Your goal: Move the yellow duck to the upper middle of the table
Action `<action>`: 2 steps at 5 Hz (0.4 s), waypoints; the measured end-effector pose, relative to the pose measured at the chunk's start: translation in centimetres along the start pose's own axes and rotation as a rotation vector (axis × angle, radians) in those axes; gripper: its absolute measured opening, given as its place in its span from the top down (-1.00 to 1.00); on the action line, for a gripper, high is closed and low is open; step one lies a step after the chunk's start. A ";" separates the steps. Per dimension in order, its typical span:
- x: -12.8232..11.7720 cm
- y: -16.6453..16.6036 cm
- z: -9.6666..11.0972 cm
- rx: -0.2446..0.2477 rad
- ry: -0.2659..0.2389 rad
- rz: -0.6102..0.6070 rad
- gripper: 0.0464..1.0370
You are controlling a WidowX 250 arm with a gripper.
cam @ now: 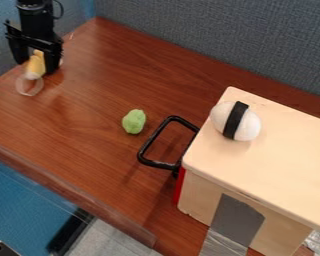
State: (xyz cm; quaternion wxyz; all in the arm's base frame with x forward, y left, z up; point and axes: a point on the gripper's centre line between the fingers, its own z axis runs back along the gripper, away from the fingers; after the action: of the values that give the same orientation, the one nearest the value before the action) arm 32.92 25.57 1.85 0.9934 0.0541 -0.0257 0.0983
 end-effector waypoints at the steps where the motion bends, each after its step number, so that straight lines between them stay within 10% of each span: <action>1: 0.5 0.3 -1.3 0.022 0.044 -0.013 -0.92; 2: 1.1 0.1 -2.5 0.025 0.083 -0.034 -0.82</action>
State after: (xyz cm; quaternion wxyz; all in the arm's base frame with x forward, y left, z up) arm 34.08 26.20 -0.51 0.9943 0.0626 0.0179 0.0840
